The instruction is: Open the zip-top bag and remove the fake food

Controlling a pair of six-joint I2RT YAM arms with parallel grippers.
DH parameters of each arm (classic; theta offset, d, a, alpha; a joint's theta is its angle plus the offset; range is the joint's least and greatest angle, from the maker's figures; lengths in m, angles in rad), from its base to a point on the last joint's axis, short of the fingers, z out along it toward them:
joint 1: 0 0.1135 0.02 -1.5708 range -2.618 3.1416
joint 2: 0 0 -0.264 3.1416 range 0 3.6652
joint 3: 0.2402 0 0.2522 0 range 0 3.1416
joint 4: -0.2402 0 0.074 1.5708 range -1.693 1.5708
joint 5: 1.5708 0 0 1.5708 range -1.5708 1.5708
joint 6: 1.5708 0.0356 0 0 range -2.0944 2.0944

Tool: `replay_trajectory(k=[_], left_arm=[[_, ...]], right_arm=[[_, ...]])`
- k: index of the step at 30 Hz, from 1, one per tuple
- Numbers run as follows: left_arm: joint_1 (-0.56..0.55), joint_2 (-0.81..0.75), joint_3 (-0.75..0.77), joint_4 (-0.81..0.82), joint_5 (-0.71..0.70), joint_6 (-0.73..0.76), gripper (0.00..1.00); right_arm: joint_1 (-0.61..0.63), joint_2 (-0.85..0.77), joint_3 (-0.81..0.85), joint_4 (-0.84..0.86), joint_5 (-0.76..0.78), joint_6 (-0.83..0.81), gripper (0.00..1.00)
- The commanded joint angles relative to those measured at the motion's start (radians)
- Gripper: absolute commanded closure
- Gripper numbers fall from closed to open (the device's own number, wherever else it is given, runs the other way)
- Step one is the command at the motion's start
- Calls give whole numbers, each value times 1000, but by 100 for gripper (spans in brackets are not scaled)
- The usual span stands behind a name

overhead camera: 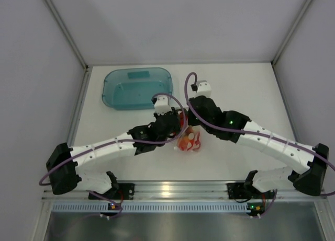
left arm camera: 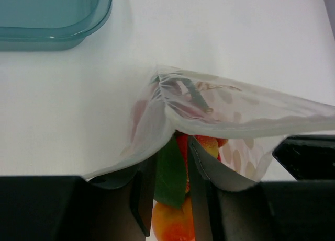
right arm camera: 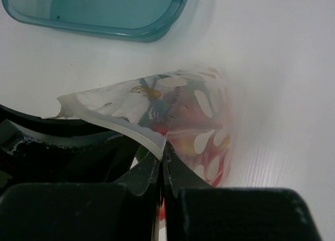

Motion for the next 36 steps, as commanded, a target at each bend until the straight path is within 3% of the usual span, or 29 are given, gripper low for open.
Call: replay_trajectory(k=[1, 6, 9, 20, 33, 36], left_arm=[[31, 44, 16, 100, -15, 28, 65], [76, 86, 38, 124, -15, 62, 55], [90, 107, 36, 175, 37, 88, 53], [91, 187, 48, 346, 230, 134, 53], [90, 356, 136, 383, 237, 158, 53], [88, 396, 149, 422, 287, 160, 59]], right_arm=[[-49, -77, -45, 131, -163, 41, 100], [-81, -126, -115, 166, -241, 50, 100], [-101, -145, -155, 194, -332, 52, 100], [-227, -209, -263, 206, -461, 29, 100], [-316, -289, -349, 235, -663, -17, 100], [-341, -292, -365, 234, -694, -26, 100]])
